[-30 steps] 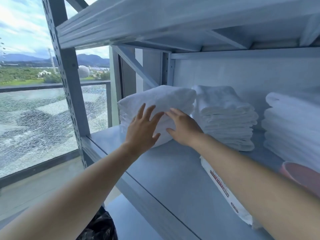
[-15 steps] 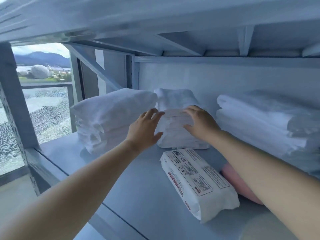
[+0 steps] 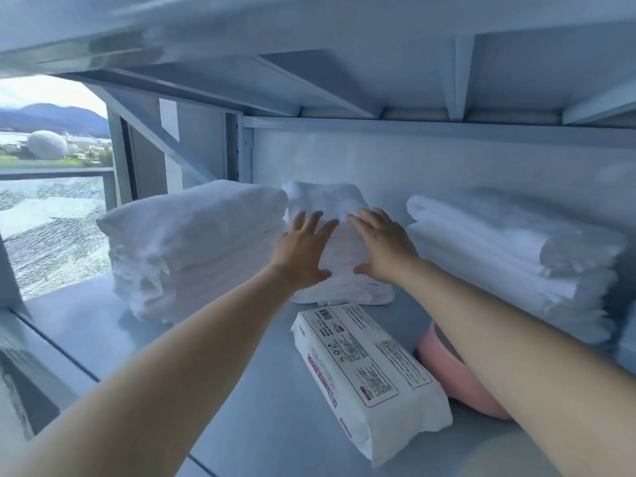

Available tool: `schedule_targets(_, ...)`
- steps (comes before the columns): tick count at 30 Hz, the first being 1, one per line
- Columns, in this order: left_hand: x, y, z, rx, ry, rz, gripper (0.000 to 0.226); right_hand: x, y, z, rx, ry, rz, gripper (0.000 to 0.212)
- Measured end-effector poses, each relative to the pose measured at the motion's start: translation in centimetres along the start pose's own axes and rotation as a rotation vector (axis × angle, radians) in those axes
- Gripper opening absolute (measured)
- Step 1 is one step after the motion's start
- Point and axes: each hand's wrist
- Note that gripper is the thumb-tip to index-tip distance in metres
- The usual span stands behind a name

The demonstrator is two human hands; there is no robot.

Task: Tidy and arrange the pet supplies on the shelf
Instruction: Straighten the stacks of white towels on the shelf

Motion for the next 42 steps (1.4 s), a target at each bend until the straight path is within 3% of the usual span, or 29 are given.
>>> schedule_targets(5, 0.7, -0.6, 0.9, 0.003, -0.106, 0.024, 0.108, 0.1, 0.1, 1.5, 0.003, -0.161, 0.094, 0.112)
schedule_targets(11, 0.1, -1.7, 2.4, -0.056, -0.022, 0.087, 0.098, 0.6, -0.3, 3.0, 0.014, -0.031, 0.045, 0.095)
schedule_targets(18, 0.4, -3.2, 2.7, -0.125, 0.028, 0.221, 0.086, -0.3, -0.7, 3.6, 0.06, 0.019, 0.112, 0.086)
schedule_targets(25, 2.0, -4.9, 1.9, -0.176, -0.025, 0.358, 0.08, -1.4, -2.2, 3.2, 0.008, 0.016, 0.197, 0.077)
schedule_targets(33, 1.3, -4.0, 3.6, 0.008, 0.104, 0.111, 0.067, -0.4, -4.0, 2.7, 0.011, 0.002, 0.208, 0.077)
schedule_targets(39, 1.8, -4.0, 3.1, -0.065, 0.07, 0.09, 0.081, -1.8, -3.0, 2.1, 0.069, 0.018, 0.164, 0.074)
schedule_targets(42, 1.9, -3.4, 2.7, -0.225, 0.033, 0.022, 0.083, -3.3, -2.5, 1.7, 0.065, 0.049, 0.166, 0.069)
Point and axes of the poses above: each hand's wrist, its own x-axis towards the middle knuckle, its own z-axis out of the palm, y = z × x, and after that the axes turned 6 degrees about -y, right-handed
